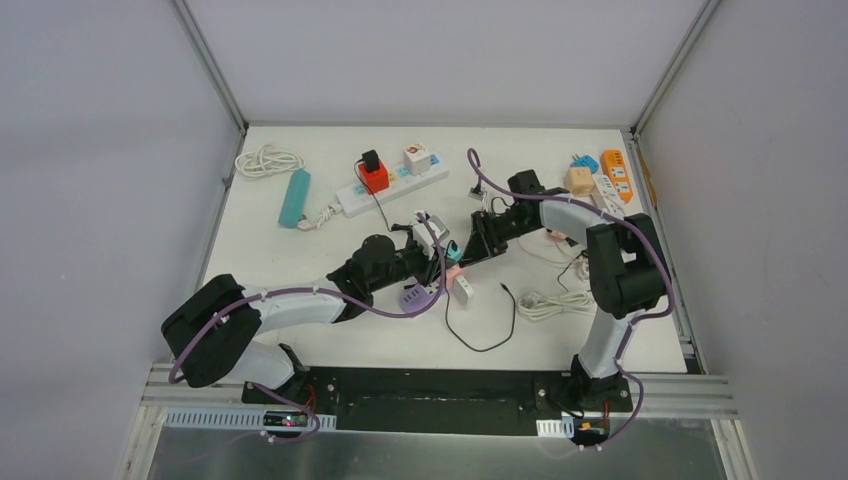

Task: Pull the plug off the socket
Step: Remove the plug from the socket.

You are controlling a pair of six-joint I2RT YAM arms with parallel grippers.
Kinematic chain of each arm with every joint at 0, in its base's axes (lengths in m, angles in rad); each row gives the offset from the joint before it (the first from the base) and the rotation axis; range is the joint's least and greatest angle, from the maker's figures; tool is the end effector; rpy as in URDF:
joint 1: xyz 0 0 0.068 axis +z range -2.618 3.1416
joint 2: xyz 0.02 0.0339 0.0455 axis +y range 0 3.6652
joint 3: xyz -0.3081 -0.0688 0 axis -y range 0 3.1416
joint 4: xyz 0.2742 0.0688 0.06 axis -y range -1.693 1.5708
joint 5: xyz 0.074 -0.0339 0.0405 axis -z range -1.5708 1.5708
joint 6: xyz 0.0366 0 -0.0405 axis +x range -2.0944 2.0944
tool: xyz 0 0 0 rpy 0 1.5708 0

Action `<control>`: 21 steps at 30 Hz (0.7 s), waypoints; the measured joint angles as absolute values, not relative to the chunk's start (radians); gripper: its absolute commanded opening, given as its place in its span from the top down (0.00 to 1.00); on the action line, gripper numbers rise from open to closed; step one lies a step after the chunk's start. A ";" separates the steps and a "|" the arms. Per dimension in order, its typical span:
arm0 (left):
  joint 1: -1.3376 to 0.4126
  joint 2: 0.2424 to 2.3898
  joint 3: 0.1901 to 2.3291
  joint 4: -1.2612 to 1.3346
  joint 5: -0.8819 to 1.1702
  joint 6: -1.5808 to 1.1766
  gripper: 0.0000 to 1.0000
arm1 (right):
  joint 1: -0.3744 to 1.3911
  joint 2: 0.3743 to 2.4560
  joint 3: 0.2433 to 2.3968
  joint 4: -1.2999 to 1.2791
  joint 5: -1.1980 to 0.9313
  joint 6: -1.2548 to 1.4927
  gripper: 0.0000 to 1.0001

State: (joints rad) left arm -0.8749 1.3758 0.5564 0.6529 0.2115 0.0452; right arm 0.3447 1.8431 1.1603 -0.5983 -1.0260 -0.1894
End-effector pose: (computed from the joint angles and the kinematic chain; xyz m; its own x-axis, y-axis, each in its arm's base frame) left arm 0.1862 -0.2349 0.2382 -0.0662 0.1482 -0.9867 0.8870 0.4617 0.0098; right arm 0.3471 0.1579 0.1947 -0.8096 -0.3943 -0.4349 -0.5676 0.3370 0.7512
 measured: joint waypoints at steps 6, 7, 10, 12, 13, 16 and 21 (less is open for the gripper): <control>-0.891 1.382 0.564 0.643 0.199 0.113 1.00 | 0.344 1.848 1.169 -0.622 -1.023 -0.188 0.50; -0.892 1.382 0.564 0.644 0.190 0.114 1.00 | 0.344 1.849 1.170 -0.626 -1.024 -0.186 0.50; -0.878 1.385 0.564 0.652 0.176 0.053 1.00 | 0.344 1.849 1.175 -0.630 -1.022 -0.183 0.52; -0.845 1.394 0.564 0.662 0.195 -0.039 1.00 | 0.345 1.852 1.178 -0.630 -1.023 -0.180 0.52; -0.828 1.400 0.564 0.669 0.211 -0.080 1.00 | 0.345 1.854 1.181 -0.631 -1.023 -0.178 0.52; -0.809 1.411 0.565 0.684 0.247 -0.151 1.00 | 0.345 1.859 1.189 -0.632 -1.023 -0.173 0.52; -0.882 1.400 0.595 0.614 0.186 -0.029 1.00 | 0.343 1.860 1.190 -0.651 -1.018 -0.173 0.52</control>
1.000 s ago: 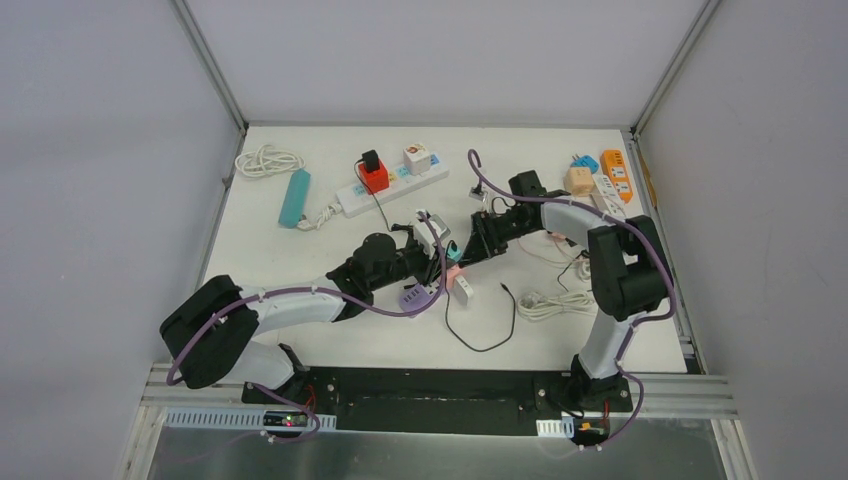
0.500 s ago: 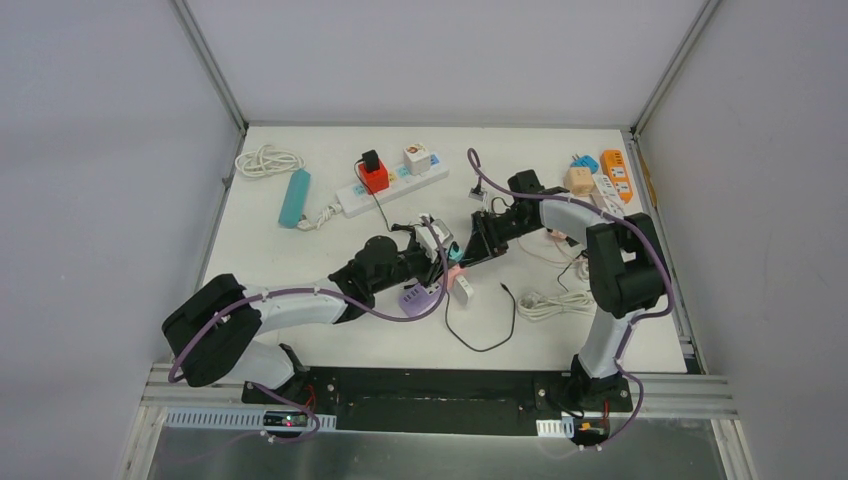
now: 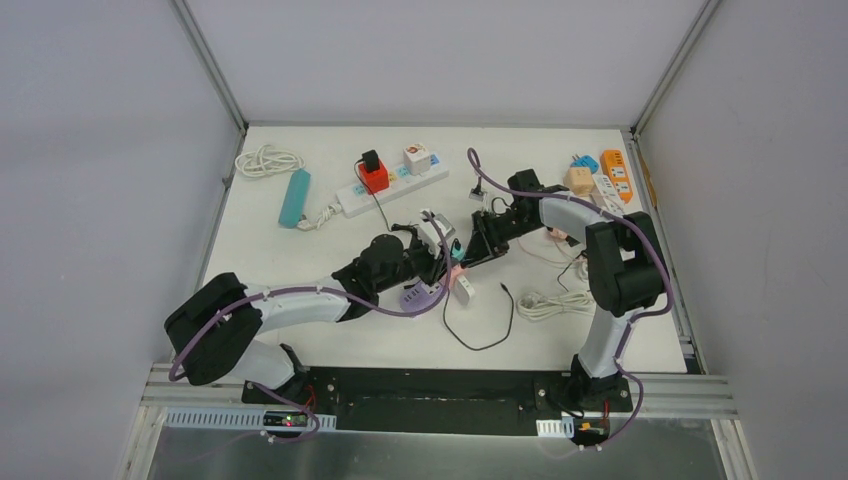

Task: Pull the plug off the socket
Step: Remove the plug from the socket.

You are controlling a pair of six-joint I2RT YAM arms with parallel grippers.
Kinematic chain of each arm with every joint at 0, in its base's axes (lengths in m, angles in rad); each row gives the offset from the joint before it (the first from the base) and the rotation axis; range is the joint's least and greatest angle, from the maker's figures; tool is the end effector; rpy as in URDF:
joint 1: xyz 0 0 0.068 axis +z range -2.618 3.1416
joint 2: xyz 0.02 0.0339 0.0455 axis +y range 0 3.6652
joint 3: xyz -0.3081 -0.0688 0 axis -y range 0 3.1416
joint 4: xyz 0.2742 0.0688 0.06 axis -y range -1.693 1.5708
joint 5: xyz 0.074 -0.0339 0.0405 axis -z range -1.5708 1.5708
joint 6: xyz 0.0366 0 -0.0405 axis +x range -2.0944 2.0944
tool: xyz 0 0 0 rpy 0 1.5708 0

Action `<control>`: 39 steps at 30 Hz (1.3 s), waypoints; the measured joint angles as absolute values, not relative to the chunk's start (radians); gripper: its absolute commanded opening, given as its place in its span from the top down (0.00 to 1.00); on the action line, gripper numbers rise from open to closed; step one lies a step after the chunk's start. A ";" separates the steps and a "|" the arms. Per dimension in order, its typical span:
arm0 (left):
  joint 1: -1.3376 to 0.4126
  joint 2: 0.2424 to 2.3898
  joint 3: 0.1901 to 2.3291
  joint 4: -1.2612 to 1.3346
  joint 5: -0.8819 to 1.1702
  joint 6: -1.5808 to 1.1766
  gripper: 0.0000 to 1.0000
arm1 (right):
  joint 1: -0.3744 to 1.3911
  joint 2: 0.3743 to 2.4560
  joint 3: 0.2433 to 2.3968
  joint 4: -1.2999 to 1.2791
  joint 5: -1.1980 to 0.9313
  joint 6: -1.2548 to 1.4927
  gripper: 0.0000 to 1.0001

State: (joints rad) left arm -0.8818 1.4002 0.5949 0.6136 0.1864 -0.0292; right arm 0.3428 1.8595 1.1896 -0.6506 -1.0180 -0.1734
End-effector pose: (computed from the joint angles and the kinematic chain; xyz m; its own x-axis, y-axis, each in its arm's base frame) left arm 0.1912 -0.2427 0.2400 -0.1466 0.1329 -0.9802 0.8703 0.4884 -0.0640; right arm 0.3502 0.1581 0.1953 -0.8341 -0.3939 -0.3862 -0.5268 0.3611 0.7694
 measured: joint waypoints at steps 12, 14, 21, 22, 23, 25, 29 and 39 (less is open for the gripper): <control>-0.857 1.404 0.583 0.644 0.168 -0.136 1.00 | 0.345 1.869 1.202 -0.667 -1.015 -0.162 0.53; -0.875 1.404 0.587 0.633 0.157 -0.117 1.00 | 0.345 1.870 1.203 -0.669 -1.015 -0.160 0.53; -0.986 1.402 0.615 0.571 -0.022 0.038 1.00 | 0.342 1.872 1.202 -0.698 -1.011 -0.158 0.53; -0.988 1.401 0.615 0.574 -0.033 0.034 1.00 | 0.342 1.873 1.203 -0.697 -1.011 -0.157 0.53; -0.986 1.401 0.612 0.580 -0.036 0.015 1.00 | 0.342 1.874 1.203 -0.697 -1.011 -0.156 0.53; -0.967 1.401 0.599 0.606 -0.028 -0.037 1.00 | 0.342 1.874 1.203 -0.693 -1.012 -0.154 0.54; -0.943 1.399 0.588 0.624 0.004 -0.094 1.00 | 0.343 1.877 1.206 -0.686 -1.016 -0.148 0.54; -1.028 1.401 0.615 0.569 -0.130 0.036 1.00 | 0.343 1.877 1.206 -0.697 -1.017 -0.144 0.55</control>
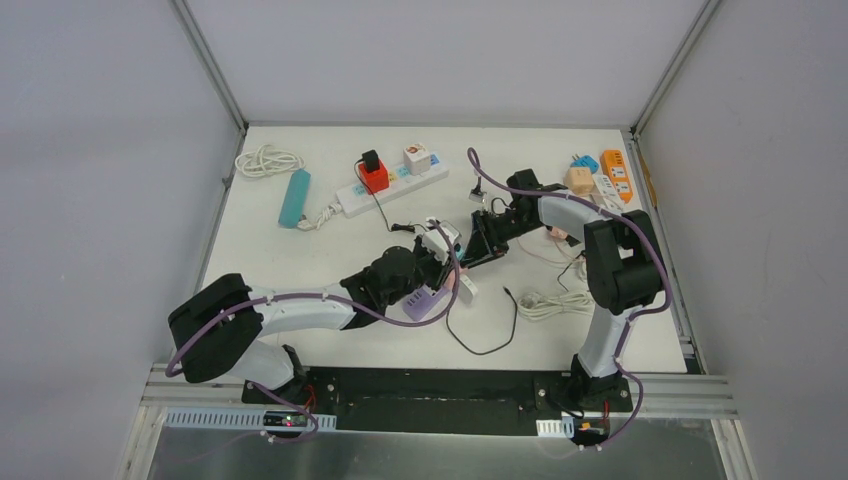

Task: Pull the plug off the socket
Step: Remove the plug from the socket.

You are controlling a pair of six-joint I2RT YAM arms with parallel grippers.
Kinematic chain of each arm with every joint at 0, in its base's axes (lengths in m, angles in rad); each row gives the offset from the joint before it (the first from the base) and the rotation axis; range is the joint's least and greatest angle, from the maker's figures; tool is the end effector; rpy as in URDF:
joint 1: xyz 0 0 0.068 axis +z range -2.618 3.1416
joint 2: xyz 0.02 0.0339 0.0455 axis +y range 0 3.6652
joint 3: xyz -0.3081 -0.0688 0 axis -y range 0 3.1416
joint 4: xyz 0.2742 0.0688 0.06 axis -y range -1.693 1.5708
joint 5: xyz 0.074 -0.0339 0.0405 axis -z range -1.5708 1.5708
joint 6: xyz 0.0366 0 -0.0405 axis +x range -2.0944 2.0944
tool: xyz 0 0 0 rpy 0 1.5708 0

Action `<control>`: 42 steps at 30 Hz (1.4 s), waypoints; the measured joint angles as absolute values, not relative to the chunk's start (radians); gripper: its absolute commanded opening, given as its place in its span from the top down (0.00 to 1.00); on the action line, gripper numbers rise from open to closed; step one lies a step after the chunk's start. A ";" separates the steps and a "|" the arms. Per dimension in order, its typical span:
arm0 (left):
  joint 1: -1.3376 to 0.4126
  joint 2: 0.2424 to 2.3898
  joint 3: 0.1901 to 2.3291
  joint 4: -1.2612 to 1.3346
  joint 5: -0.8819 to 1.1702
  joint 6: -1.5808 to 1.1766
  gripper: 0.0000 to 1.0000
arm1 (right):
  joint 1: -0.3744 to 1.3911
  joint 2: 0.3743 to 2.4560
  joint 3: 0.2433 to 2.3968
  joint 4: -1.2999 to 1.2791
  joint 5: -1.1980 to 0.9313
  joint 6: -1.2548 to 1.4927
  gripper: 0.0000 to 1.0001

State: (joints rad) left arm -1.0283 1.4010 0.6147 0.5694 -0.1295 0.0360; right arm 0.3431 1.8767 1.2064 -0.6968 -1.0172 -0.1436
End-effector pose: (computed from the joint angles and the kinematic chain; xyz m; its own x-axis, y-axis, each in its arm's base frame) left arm 0.1650 -0.2646 0.2418 -0.0828 0.2065 -0.9749 0.7876 0.6129 0.0629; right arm 0.3510 0.1584 0.1927 -0.8643 -0.3886 -0.3194 -0.4674 0.3856 0.7955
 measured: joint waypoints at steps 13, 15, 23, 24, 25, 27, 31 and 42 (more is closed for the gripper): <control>-1.012 1.386 0.603 0.567 -0.111 -0.051 1.00 | 0.347 1.877 1.208 -0.686 -1.016 -0.136 0.56; -1.029 1.386 0.610 0.553 -0.142 -0.019 1.00 | 0.347 1.877 1.208 -0.687 -1.015 -0.136 0.56; -0.946 1.378 0.580 0.599 -0.077 -0.188 1.00 | 0.348 1.878 1.212 -0.678 -1.015 -0.135 0.57; -0.943 1.374 0.579 0.597 -0.065 -0.196 1.00 | 0.349 1.879 1.214 -0.678 -1.016 -0.135 0.57; -0.946 1.372 0.580 0.590 -0.059 -0.192 1.00 | 0.350 1.879 1.214 -0.677 -1.015 -0.135 0.57; -0.970 1.372 0.588 0.574 -0.069 -0.150 1.00 | 0.350 1.880 1.214 -0.678 -1.016 -0.135 0.57; -1.024 1.378 0.619 0.521 -0.127 -0.023 1.00 | 0.350 1.881 1.214 -0.687 -1.016 -0.135 0.57; -0.967 1.381 0.605 0.564 -0.094 -0.169 1.00 | 0.348 1.890 1.223 -0.691 -1.015 -0.134 0.58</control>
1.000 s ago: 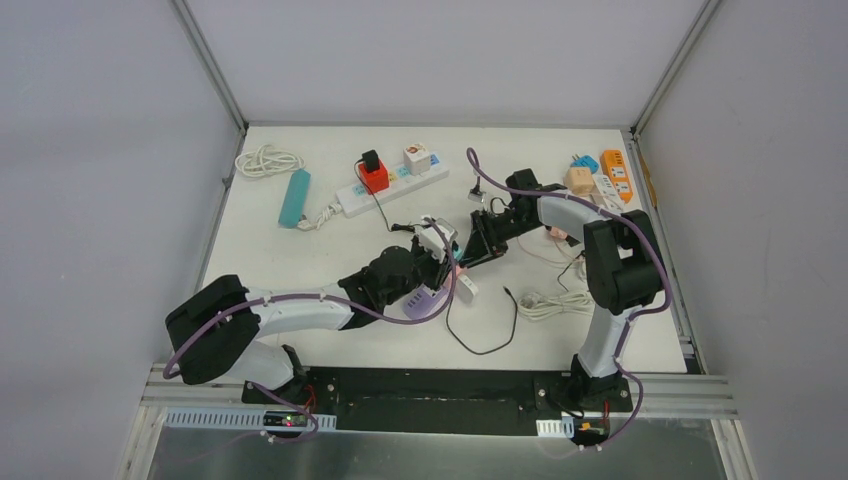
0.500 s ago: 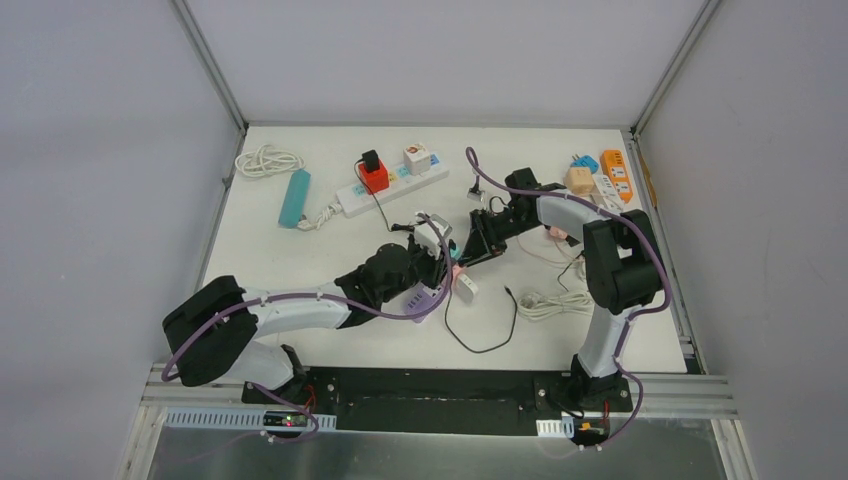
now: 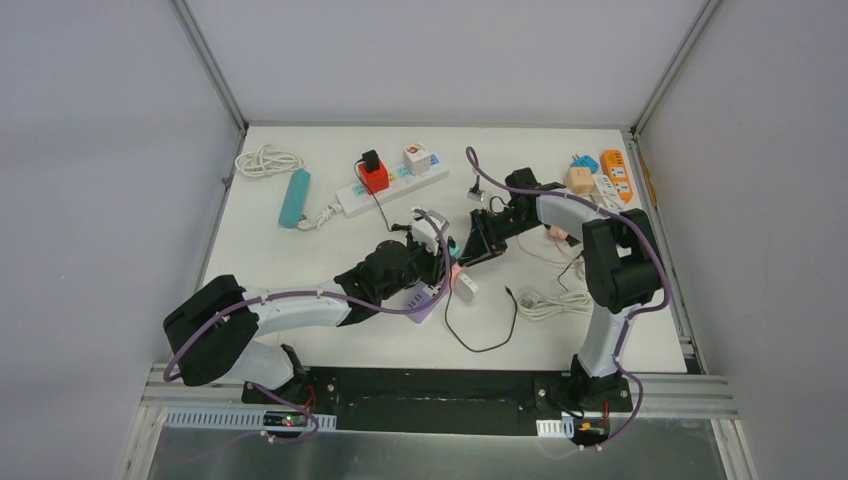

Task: Pull the plug off the socket
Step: Remove the plug from the socket.

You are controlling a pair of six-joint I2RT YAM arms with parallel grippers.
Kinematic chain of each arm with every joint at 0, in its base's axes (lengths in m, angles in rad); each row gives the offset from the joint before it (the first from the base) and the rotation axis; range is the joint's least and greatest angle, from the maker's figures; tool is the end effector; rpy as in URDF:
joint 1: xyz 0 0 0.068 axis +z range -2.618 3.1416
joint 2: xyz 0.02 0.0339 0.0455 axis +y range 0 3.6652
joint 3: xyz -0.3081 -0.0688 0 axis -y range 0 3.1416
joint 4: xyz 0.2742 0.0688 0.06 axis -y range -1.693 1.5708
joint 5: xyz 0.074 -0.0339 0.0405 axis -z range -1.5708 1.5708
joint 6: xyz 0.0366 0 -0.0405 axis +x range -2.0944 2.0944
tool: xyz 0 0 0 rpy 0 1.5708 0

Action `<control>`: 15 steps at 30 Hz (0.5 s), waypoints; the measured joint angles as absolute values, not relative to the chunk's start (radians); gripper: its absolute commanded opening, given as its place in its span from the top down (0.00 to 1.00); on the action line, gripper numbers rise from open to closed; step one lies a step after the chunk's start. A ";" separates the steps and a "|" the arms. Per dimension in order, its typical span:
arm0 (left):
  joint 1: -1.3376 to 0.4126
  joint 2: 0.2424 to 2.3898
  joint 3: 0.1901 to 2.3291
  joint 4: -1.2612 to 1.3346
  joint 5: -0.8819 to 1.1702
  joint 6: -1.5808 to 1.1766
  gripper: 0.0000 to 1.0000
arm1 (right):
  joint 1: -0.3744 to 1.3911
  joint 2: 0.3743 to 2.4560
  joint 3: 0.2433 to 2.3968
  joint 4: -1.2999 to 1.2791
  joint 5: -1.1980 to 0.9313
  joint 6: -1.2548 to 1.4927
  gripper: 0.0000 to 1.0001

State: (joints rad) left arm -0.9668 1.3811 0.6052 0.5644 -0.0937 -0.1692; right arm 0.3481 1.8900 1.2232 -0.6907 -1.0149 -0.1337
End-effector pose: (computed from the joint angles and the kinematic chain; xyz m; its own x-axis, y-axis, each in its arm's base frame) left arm 0.1775 -0.2513 0.2437 -0.2468 0.0624 -0.9671 0.7365 0.6607 -0.1453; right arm 0.3551 0.1619 0.1924 -0.8640 -0.3884 -0.3205 -0.4684 0.3864 0.7946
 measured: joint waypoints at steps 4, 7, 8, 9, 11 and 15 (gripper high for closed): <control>-1.004 1.378 0.630 0.505 -0.123 -0.117 1.00 | 0.348 1.892 1.224 -0.694 -1.015 -0.134 0.59; -1.048 1.382 0.660 0.450 -0.186 -0.049 1.00 | 0.349 1.893 1.224 -0.702 -1.016 -0.135 0.59; -1.056 1.386 0.667 0.438 -0.203 -0.032 1.00 | 0.349 1.893 1.224 -0.704 -1.016 -0.135 0.59; -1.062 1.388 0.672 0.432 -0.214 -0.024 1.00 | 0.349 1.893 1.224 -0.705 -1.016 -0.135 0.59; -1.068 1.390 0.673 0.431 -0.231 -0.022 1.00 | 0.349 1.895 1.225 -0.706 -1.018 -0.136 0.59; -1.058 1.388 0.661 0.455 -0.234 -0.071 1.00 | 0.349 1.903 1.231 -0.709 -1.024 -0.136 0.59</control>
